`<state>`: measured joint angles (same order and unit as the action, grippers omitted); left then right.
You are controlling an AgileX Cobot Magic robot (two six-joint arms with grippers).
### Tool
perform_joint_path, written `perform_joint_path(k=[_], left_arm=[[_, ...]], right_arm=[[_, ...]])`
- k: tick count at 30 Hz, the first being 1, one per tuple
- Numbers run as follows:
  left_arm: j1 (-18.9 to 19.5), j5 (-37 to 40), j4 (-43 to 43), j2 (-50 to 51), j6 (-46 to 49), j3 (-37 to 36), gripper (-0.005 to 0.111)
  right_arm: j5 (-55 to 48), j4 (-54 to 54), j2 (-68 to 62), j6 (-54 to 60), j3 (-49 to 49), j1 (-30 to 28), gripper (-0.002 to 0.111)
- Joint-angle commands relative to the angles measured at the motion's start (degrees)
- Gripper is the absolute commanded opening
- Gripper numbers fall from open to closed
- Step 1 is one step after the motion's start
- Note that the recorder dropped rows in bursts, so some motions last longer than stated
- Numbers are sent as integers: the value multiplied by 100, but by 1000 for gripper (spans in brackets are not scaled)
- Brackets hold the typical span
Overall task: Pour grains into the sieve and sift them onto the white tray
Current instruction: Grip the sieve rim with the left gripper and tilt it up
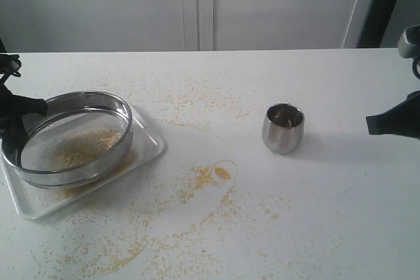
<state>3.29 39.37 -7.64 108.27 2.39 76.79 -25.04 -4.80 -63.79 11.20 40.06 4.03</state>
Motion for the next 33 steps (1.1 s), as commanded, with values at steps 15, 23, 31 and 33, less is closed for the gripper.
perform_joint_path(k=[15,23,31,33], left_arm=[[547,-36,-1117,-6,439,-1,0],[579,96,-567,7,43,-1,0],[478,-164,-867,-63,242,-1,0],[368,-103,-851,-78,914,-1,0]], right_arm=[[67,7,30,59,-21,40,0],[94,7,30,59,-21,40,0],[79,7,30,59,-21,40,0],[79,7,30,59,-21,40,0]])
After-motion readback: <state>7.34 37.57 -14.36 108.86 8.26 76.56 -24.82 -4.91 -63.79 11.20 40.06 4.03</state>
